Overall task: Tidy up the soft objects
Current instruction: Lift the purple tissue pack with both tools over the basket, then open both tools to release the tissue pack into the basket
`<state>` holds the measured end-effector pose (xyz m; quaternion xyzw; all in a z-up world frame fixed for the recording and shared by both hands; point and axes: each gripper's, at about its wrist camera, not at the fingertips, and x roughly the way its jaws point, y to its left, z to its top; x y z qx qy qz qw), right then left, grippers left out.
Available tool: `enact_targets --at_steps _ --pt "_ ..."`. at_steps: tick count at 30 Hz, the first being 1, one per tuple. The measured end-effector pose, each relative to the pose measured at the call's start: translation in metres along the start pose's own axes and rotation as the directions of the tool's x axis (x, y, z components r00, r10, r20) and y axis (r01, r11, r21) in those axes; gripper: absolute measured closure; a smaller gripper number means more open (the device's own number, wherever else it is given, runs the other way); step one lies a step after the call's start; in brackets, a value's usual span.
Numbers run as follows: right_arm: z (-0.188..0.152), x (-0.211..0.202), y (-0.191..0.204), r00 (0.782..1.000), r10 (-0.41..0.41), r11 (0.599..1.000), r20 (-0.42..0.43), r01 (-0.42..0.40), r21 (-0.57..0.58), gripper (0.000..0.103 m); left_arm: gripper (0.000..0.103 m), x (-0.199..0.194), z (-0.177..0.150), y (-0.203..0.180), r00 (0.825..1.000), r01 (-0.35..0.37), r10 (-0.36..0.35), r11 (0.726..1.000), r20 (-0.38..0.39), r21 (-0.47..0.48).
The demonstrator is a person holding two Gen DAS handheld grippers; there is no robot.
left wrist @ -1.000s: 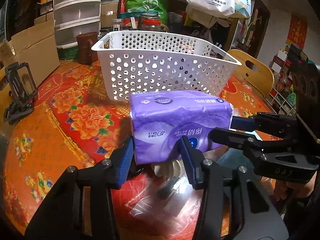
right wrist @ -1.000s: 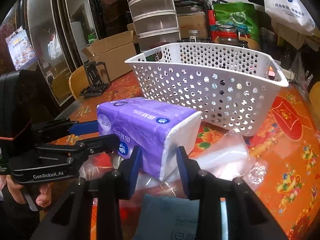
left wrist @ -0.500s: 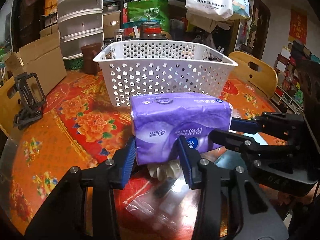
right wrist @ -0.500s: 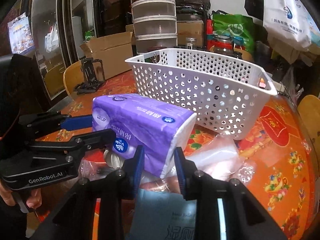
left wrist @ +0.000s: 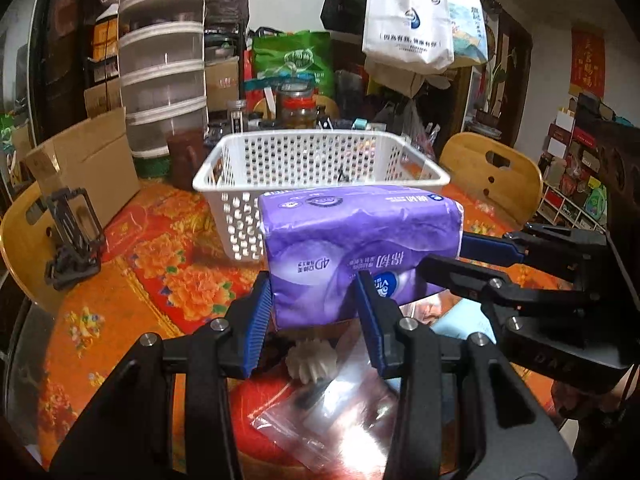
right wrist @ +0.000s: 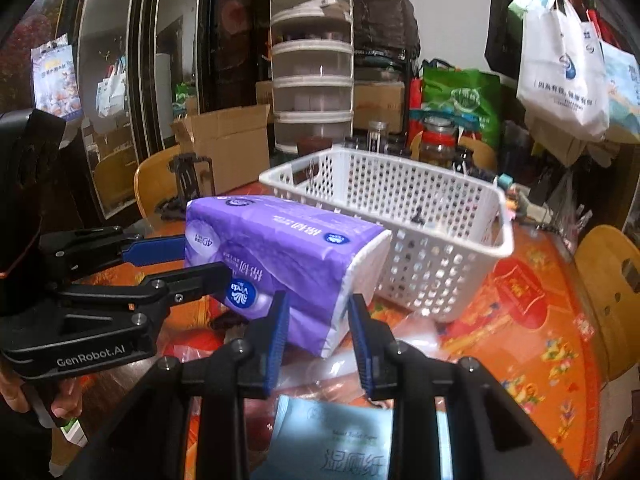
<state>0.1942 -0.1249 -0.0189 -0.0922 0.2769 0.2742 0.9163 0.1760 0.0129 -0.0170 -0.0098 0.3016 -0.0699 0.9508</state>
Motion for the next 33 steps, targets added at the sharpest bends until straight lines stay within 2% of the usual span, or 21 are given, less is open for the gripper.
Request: enact_targets --at_steps 7,15,23,33 --pt "0.042 -0.017 -0.013 0.998 -0.028 0.999 0.048 0.03 -0.026 0.074 0.064 -0.015 0.045 -0.011 0.999 0.0 -0.001 1.0 0.05 0.025" --pt "0.092 -0.013 -0.042 0.994 -0.076 0.997 0.077 0.078 -0.025 0.074 0.064 0.003 0.109 -0.022 0.996 -0.005 -0.001 0.997 0.086 0.072" --pt "0.112 0.024 -0.066 0.995 -0.093 0.996 0.045 0.093 0.001 0.074 0.064 0.058 0.148 -0.006 0.998 0.019 -0.022 0.998 0.055 0.057" --pt "0.116 0.091 -0.084 0.996 -0.081 0.996 -0.022 0.082 0.023 0.074 0.064 0.134 0.161 0.017 0.999 -0.013 0.014 0.998 -0.035 0.054"
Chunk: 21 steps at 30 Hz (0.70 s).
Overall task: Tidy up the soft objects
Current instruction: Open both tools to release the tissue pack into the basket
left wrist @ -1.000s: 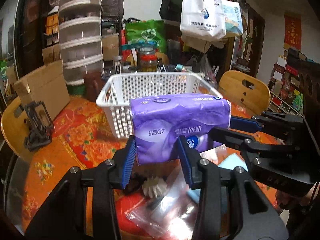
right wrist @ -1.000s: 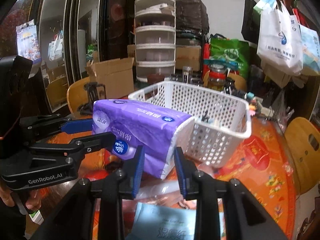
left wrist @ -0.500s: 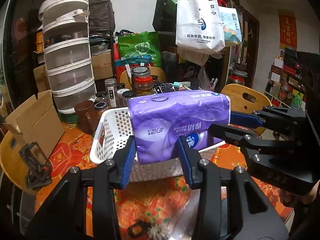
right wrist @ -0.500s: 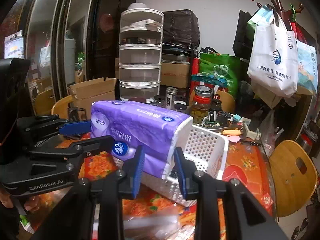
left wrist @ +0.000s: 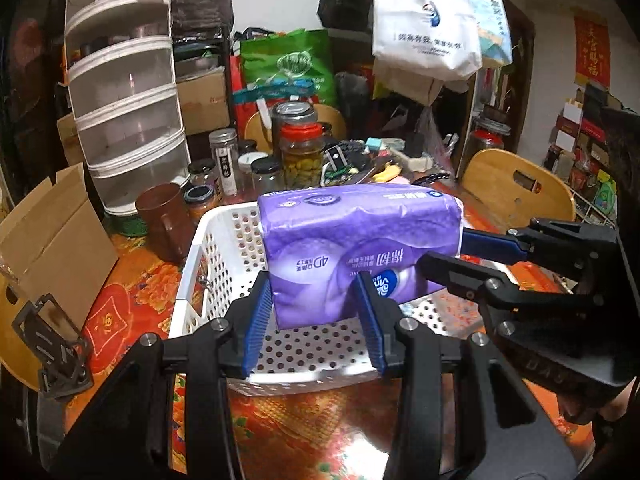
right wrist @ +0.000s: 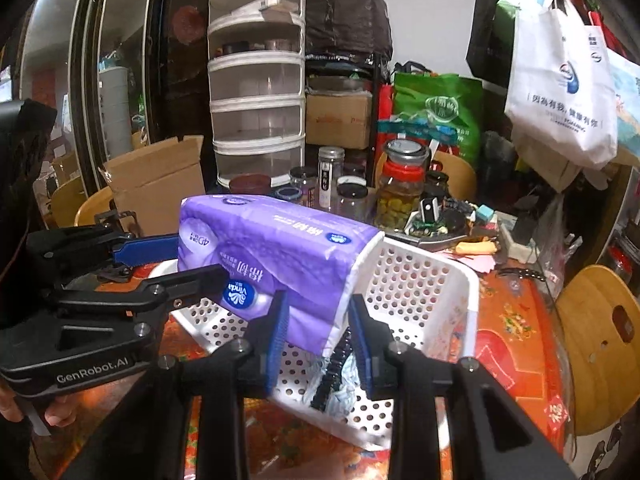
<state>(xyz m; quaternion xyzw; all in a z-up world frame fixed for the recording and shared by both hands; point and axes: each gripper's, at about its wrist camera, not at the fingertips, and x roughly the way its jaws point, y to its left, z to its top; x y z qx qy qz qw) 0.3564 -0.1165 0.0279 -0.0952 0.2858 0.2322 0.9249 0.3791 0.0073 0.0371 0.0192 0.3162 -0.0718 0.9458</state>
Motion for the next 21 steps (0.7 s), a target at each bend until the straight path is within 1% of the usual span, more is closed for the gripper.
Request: enact_targets --at_steps 6,9,10,11,12,13,14,15,17,19,20,21 --pt "0.003 0.029 -0.001 1.0 0.007 1.0 -0.022 -0.007 0.002 0.074 0.063 0.03 0.001 0.014 0.999 -0.032 0.032 0.999 -0.033 -0.018" --pt "0.007 0.043 0.0 0.999 0.01 1.0 -0.052 -0.01 0.003 0.072 0.056 0.042 0.001 0.021 0.998 -0.057 0.055 0.997 -0.036 -0.045" --pt "0.006 0.048 0.002 0.997 0.004 1.0 -0.073 -0.005 -0.014 0.072 0.046 0.044 0.0 0.022 0.997 -0.065 0.063 0.997 -0.037 -0.049" --pt "0.004 0.053 0.004 0.995 -0.022 0.999 -0.094 0.019 -0.037 0.068 0.028 0.048 0.0 0.025 0.996 -0.078 0.076 0.996 -0.044 -0.052" --pt "0.002 0.057 0.004 0.993 -0.043 0.998 -0.112 0.038 -0.046 0.064 0.02 0.054 -0.002 0.029 0.993 -0.112 0.109 0.992 -0.055 -0.056" --pt "-0.001 0.06 0.003 0.99 -0.06 0.998 -0.127 0.055 -0.043 0.05 0.015 0.056 -0.005 0.033 0.99 -0.133 0.13 0.989 -0.058 -0.06" --pt "-0.004 0.06 0.001 0.99 -0.059 0.998 -0.131 0.056 -0.033 0.034 0.015 0.055 -0.008 0.036 0.989 -0.141 0.137 0.988 -0.054 -0.067" --pt "-0.008 0.059 -0.002 0.991 -0.053 0.999 -0.126 0.051 -0.021 0.03 0.015 0.054 -0.011 0.042 0.99 -0.14 0.137 0.987 -0.041 -0.08" --pt "-0.013 0.054 -0.009 0.991 -0.054 0.998 -0.119 0.055 0.007 0.027 0.014 0.051 -0.014 0.049 0.99 -0.137 0.133 0.985 -0.043 -0.102" --pt "-0.016 0.049 -0.018 0.991 -0.044 0.998 -0.123 0.049 0.04 0.026 0.011 0.046 -0.018 0.057 0.993 -0.113 0.108 0.985 -0.047 -0.129" --pt "-0.018 0.045 -0.021 0.992 -0.043 0.998 -0.12 0.049 0.046 0.026 0.01 0.041 -0.021 0.058 0.994 -0.106 0.101 0.986 -0.046 -0.131" --pt "-0.02 0.039 -0.024 0.992 -0.053 0.997 -0.118 0.06 0.054 0.026 0.01 0.038 -0.024 0.058 0.993 -0.113 0.108 0.986 -0.049 -0.124"
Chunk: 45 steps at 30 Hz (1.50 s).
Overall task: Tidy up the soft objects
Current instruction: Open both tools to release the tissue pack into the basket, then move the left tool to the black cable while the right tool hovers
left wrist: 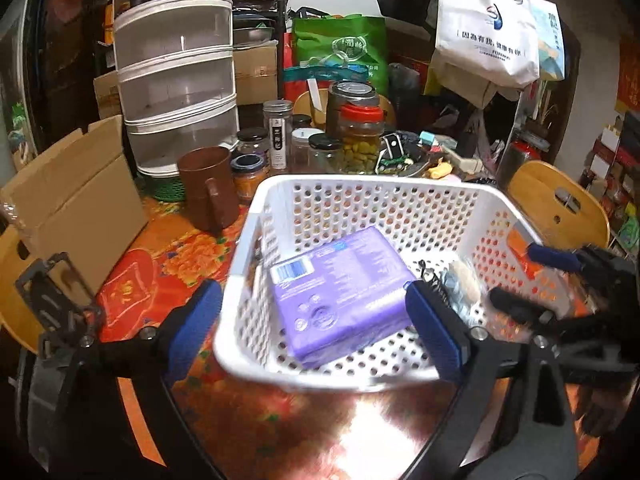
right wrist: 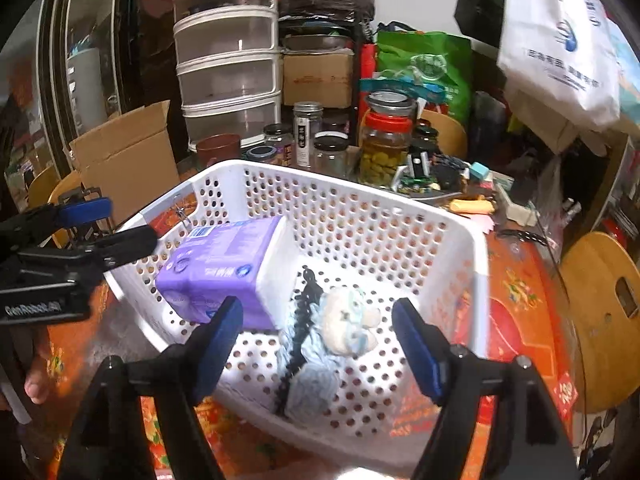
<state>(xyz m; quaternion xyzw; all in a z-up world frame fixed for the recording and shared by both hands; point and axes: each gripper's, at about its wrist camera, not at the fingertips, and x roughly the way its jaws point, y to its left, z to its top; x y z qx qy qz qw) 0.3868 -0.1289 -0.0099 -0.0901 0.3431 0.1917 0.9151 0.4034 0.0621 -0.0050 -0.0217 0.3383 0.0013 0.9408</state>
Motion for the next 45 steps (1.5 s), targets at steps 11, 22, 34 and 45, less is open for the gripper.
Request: enact_targets --at_steps 11,22,34,45 --pt "-0.023 -0.039 -0.015 0.999 -0.001 0.999 0.04 -0.001 0.051 0.023 0.009 -0.044 -0.031 -0.019 0.999 -0.045 0.045 0.997 0.004 0.064" --pt "-0.091 -0.1 -0.024 0.997 -0.028 0.994 0.07 0.02 0.108 0.023 0.009 -0.11 -0.103 -0.018 1.0 -0.014 0.014 0.999 -0.008 0.053" --pt "-0.177 -0.081 -0.035 0.997 -0.015 0.983 -0.073 0.028 0.18 0.023 0.009 -0.108 -0.175 0.005 0.991 0.008 -0.011 1.0 -0.133 -0.021" --pt "-0.183 -0.064 -0.033 0.992 0.029 0.986 -0.123 -0.008 0.168 0.038 0.009 -0.092 -0.202 0.013 0.982 0.028 -0.021 0.999 -0.187 0.034"
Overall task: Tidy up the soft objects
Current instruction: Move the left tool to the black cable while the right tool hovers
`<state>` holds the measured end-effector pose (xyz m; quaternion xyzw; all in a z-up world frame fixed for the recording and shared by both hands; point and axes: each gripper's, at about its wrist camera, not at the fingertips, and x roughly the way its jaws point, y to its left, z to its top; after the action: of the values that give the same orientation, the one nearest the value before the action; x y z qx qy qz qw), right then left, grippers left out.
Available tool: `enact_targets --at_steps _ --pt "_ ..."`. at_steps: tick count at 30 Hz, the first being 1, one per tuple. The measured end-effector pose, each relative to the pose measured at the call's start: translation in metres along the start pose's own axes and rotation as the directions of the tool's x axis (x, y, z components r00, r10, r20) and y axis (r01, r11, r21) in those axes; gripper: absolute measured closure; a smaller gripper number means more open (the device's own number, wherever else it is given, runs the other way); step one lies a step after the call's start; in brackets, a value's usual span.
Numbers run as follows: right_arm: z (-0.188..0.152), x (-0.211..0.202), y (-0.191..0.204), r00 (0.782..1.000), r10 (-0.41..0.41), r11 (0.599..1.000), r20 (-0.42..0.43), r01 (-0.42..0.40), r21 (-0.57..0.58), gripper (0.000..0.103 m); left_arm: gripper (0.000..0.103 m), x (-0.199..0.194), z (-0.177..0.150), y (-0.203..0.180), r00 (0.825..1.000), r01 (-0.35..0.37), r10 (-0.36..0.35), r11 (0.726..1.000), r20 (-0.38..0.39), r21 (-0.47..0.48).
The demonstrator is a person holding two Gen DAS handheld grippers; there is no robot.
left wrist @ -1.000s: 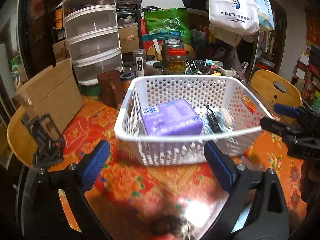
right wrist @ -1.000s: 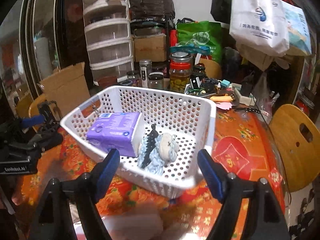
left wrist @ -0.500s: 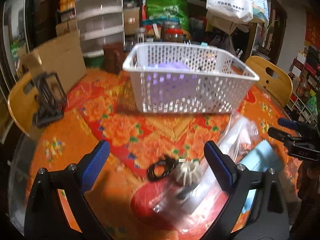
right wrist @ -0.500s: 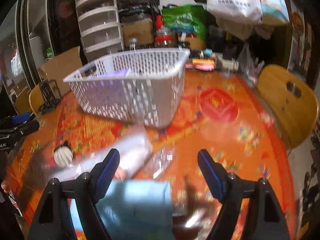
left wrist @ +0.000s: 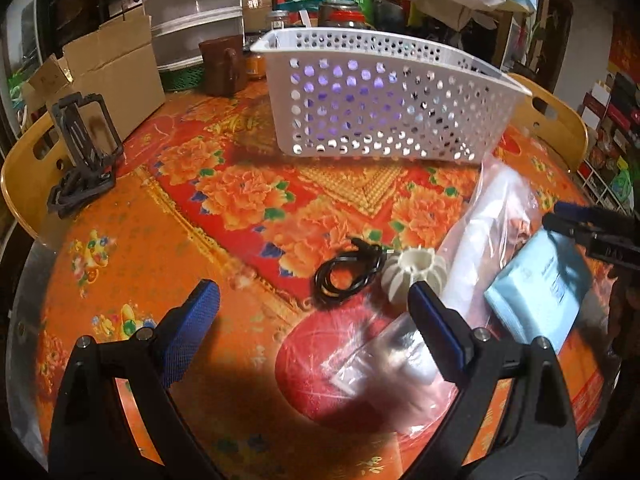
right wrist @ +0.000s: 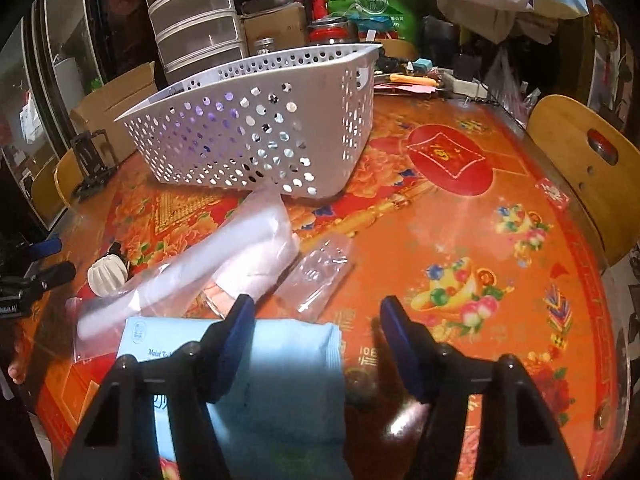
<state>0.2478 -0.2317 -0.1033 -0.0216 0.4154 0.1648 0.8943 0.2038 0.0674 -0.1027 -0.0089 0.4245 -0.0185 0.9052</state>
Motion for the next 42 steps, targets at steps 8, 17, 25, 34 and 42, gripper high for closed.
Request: enact_targets --at_steps 8,17,25,34,42 --pt "0.007 0.014 0.002 0.999 0.018 1.0 -0.039 -0.019 -0.008 0.044 0.009 0.017 -0.008 -0.005 1.0 0.007 -0.007 1.0 -0.028 0.03" --pt "0.012 0.03 0.006 0.998 0.023 1.0 -0.063 -0.023 -0.013 0.064 0.009 0.027 -0.006 -0.003 0.999 0.001 0.0 0.999 -0.037 0.034" --pt "0.011 0.03 0.008 0.999 0.005 0.999 -0.05 -0.007 -0.037 0.068 0.009 0.036 -0.006 -0.015 0.999 0.002 0.001 0.998 -0.046 0.066" --pt "0.009 0.03 0.007 0.999 0.014 0.999 -0.039 -0.016 -0.038 0.068 0.034 0.043 0.005 -0.021 0.999 -0.009 0.012 0.997 -0.038 0.075" --pt "0.009 0.03 0.007 0.999 0.015 0.999 -0.039 -0.017 -0.037 0.068 0.076 0.045 0.006 -0.026 0.999 0.022 -0.019 0.997 -0.042 0.073"
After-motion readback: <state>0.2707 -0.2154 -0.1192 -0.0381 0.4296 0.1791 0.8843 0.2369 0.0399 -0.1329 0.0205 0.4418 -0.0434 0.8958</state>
